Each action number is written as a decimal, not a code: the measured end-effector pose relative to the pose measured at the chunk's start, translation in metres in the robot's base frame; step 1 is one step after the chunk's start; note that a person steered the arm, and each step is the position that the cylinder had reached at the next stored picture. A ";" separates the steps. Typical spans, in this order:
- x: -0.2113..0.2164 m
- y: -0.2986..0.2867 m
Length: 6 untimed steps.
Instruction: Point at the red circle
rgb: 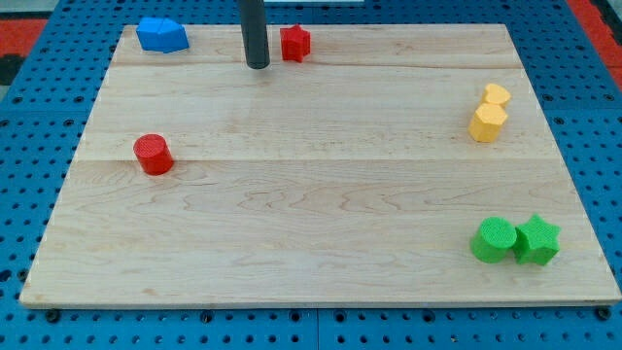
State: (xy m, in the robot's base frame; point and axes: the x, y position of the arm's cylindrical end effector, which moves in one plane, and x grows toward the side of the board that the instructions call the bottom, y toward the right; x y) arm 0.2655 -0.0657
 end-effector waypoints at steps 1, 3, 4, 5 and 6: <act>-0.019 0.042; 0.012 0.016; 0.038 -0.067; 0.054 -0.167; 0.081 -0.237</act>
